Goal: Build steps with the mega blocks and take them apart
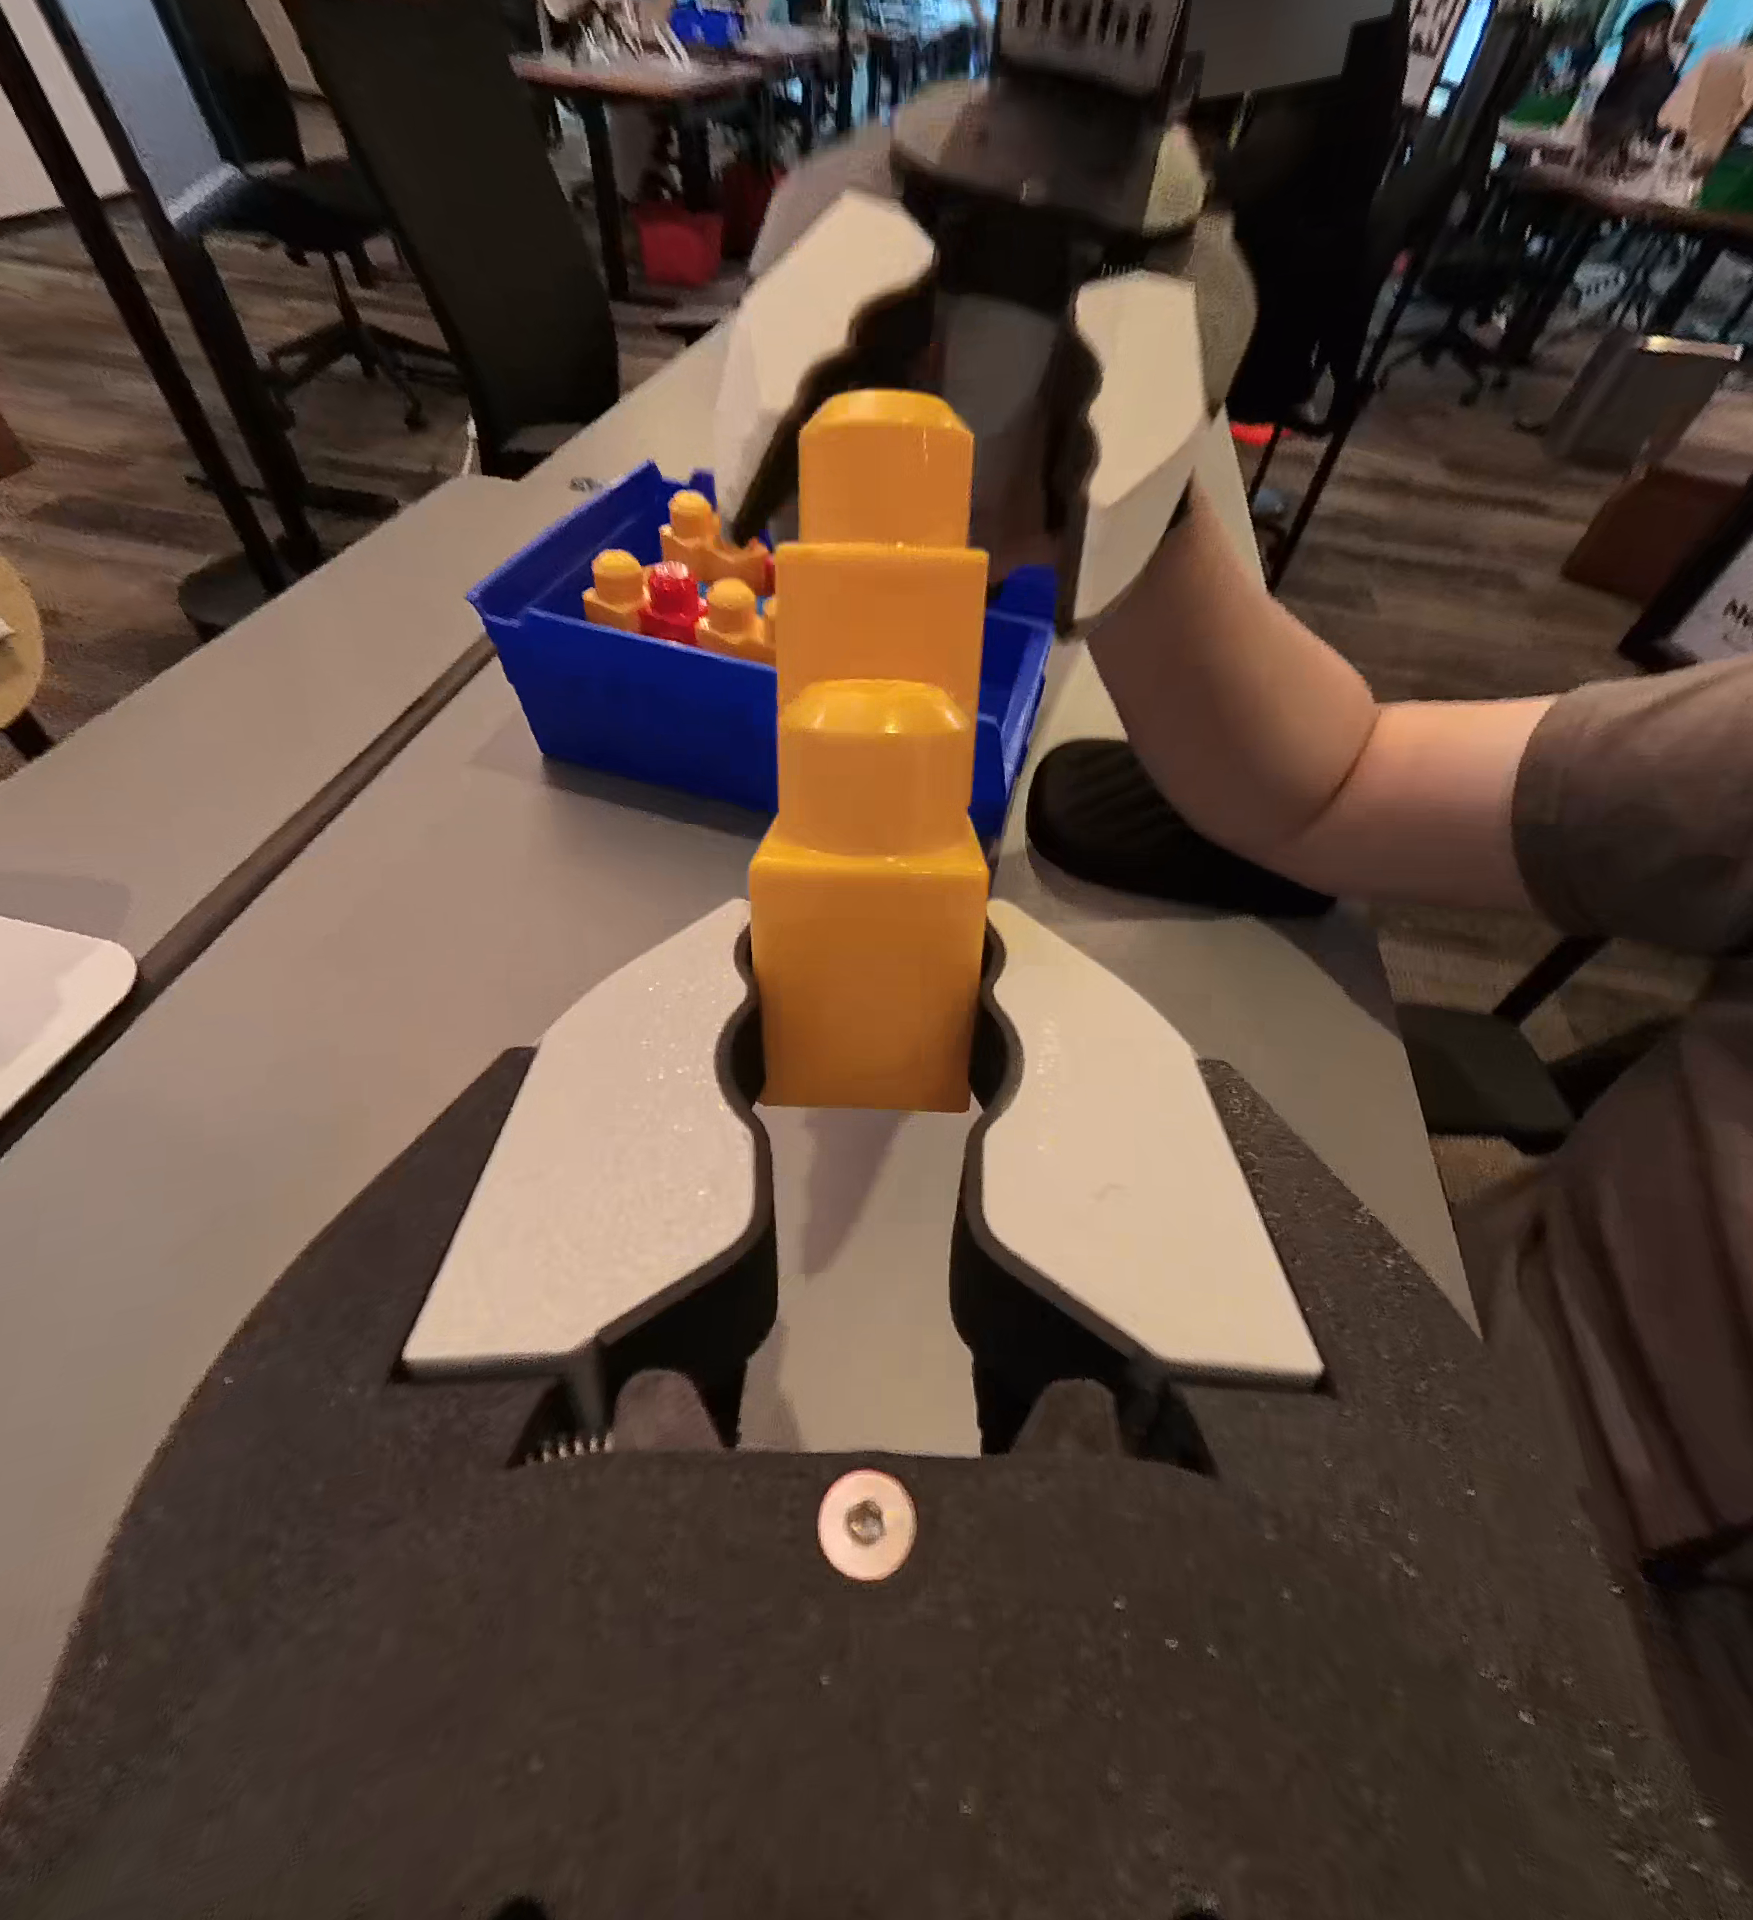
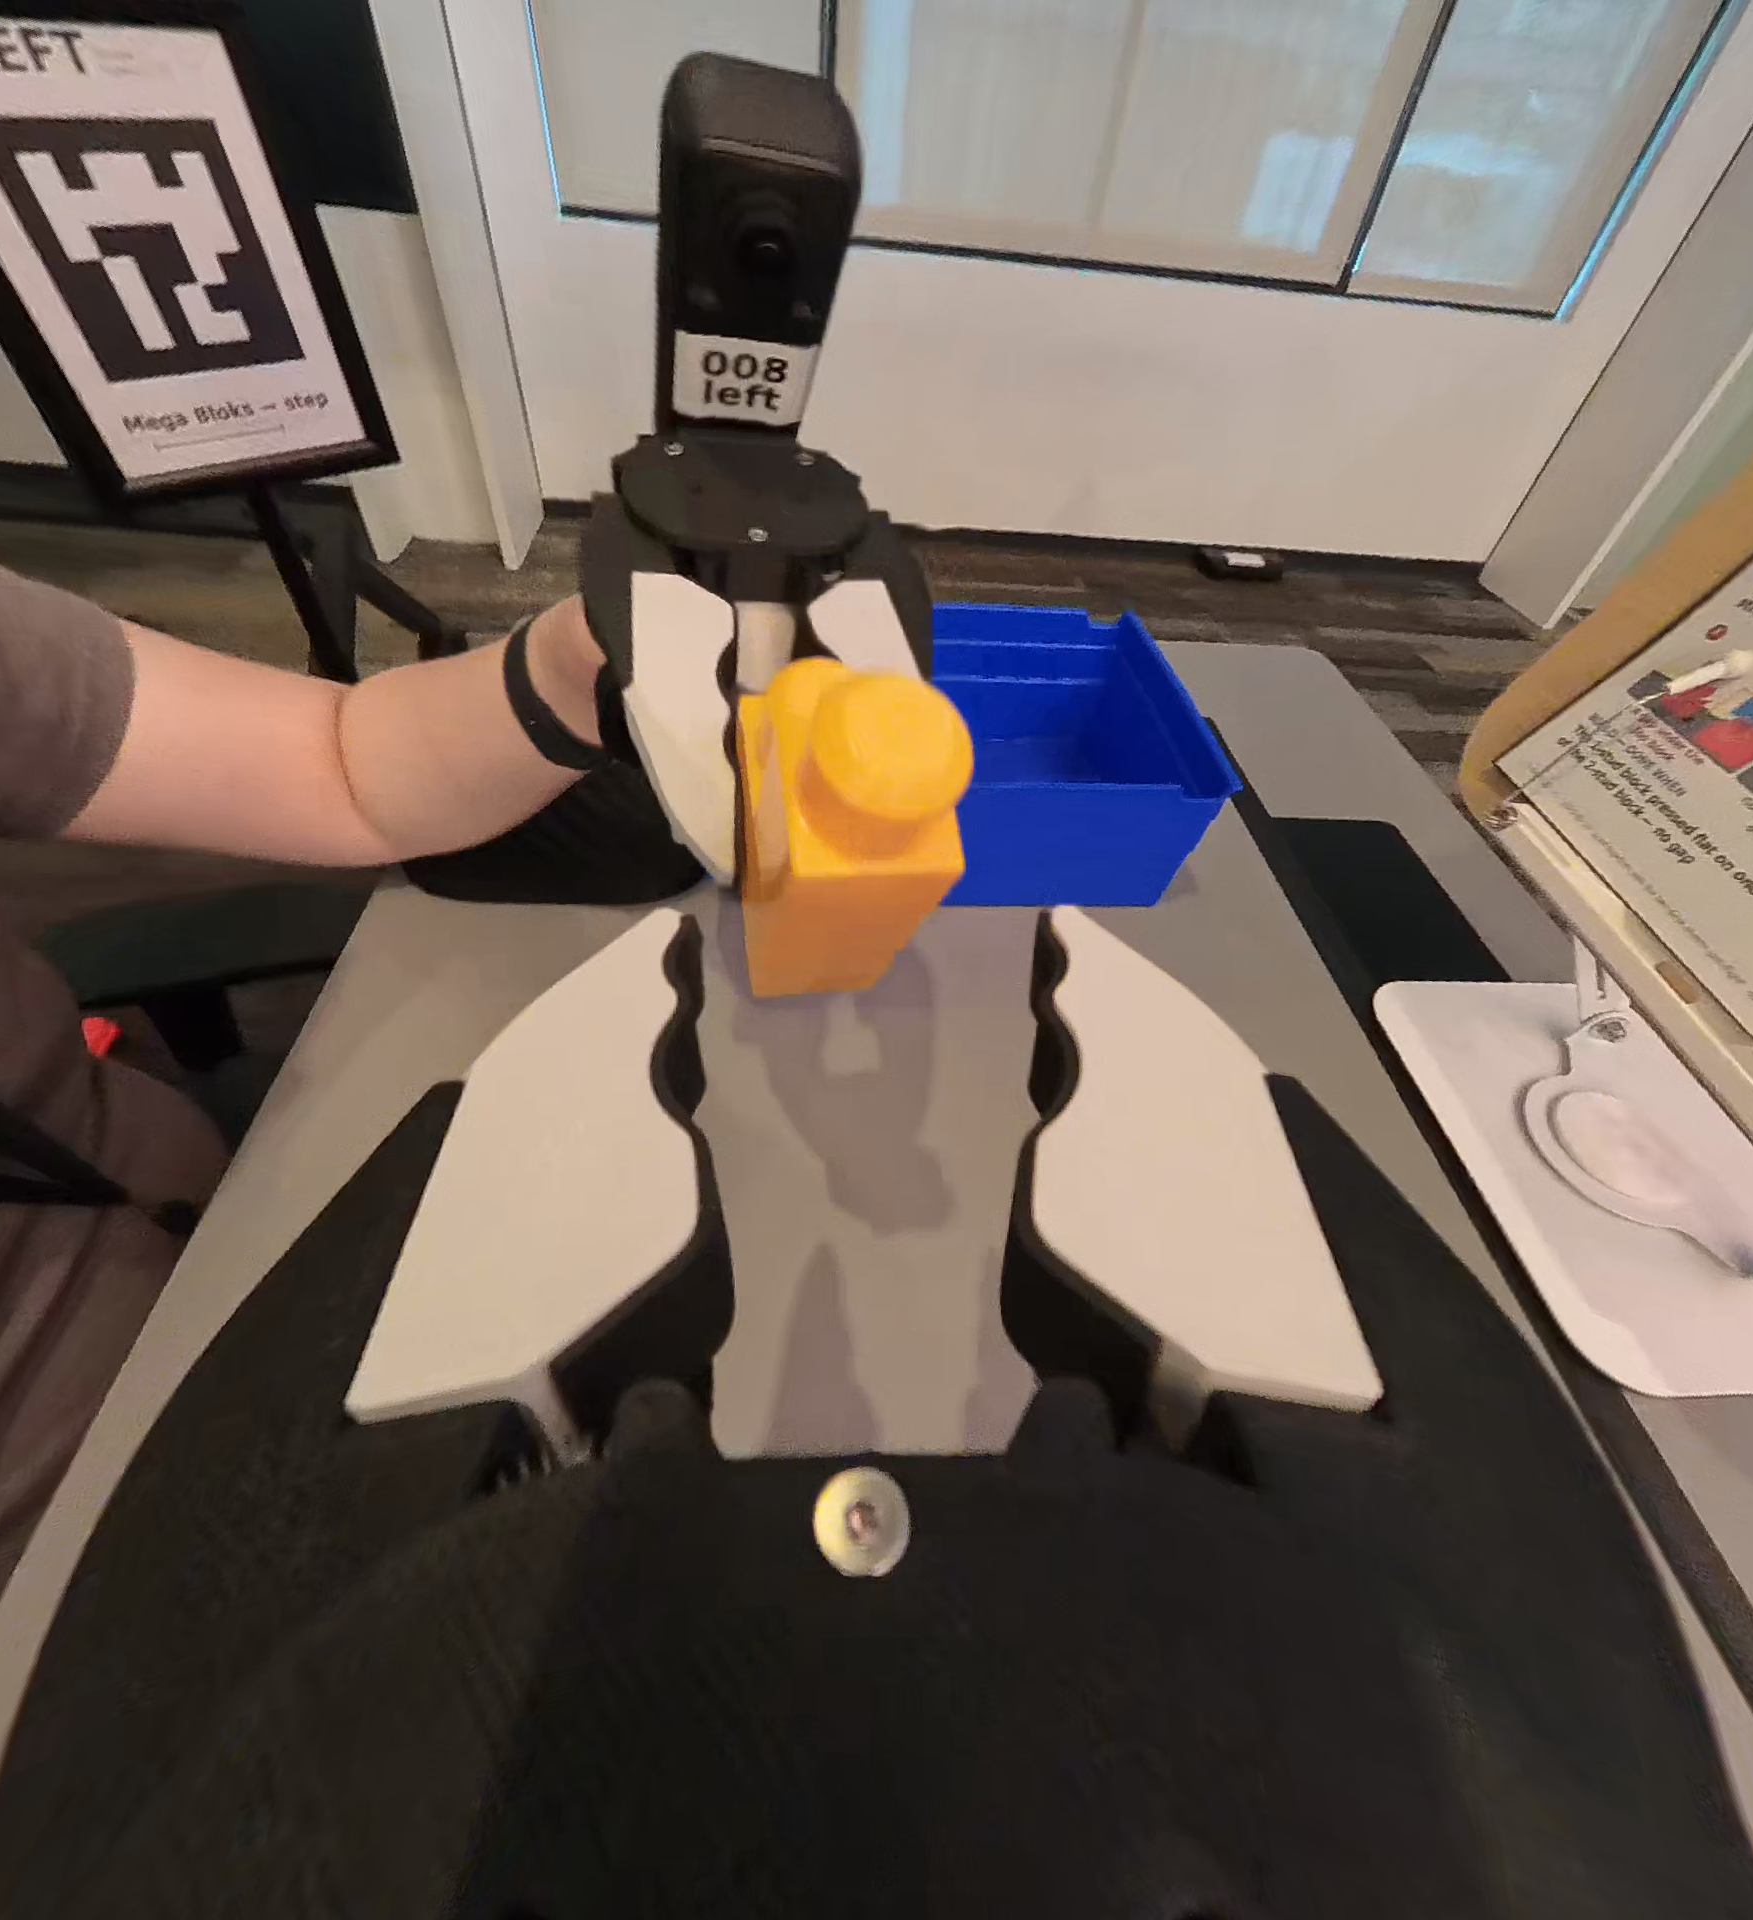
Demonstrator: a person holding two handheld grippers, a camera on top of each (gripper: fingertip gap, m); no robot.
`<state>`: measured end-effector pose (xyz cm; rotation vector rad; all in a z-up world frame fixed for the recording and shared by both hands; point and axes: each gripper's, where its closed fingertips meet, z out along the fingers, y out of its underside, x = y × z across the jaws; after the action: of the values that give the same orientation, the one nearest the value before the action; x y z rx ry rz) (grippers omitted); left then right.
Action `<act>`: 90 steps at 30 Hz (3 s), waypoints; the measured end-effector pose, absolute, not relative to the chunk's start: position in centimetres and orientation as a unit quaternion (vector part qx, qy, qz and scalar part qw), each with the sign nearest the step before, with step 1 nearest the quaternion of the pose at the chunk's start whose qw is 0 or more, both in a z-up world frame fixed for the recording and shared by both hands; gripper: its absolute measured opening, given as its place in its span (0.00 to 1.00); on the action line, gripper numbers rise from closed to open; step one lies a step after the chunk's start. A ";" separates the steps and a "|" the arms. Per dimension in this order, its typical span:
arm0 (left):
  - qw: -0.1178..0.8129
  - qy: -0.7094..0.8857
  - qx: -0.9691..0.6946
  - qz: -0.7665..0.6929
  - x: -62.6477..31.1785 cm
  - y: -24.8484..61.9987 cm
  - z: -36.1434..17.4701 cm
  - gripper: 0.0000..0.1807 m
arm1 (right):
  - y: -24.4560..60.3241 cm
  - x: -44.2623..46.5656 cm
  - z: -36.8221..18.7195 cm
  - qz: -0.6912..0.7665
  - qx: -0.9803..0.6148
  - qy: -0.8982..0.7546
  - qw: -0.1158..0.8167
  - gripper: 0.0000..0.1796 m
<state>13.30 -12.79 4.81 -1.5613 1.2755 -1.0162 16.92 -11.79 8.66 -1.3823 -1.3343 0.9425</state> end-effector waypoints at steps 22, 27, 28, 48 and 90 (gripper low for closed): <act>0.420 0.552 -0.621 -0.366 14.3 -13.5 3.2 0.42 | -12.6 24.2 6.4 0.150 -0.642 -0.624 0.419 0.20; 0.425 0.532 -0.620 -0.390 13.2 -13.1 4.5 0.39 | -12.1 37.0 8.3 0.070 -0.739 -0.487 0.461 0.20; 0.426 0.530 -0.622 -0.388 13.0 -13.0 4.5 0.38 | -12.0 39.2 7.5 0.060 -0.759 -0.468 0.449 0.20; 0.425 0.541 -0.618 -0.380 12.1 -13.6 5.2 0.36 | -6.8 42.4 -9.7 -0.028 -0.808 -0.573 0.135 0.20; 0.456 0.535 -0.621 -0.346 9.2 -13.2 7.4 0.35 | -12.5 51.7 -6.8 -0.064 -0.940 -0.326 0.082 0.01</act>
<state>9.23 -13.23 7.41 -1.5308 1.3201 -0.8543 51.65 -12.48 -6.83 -2.8066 -0.9744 -0.1903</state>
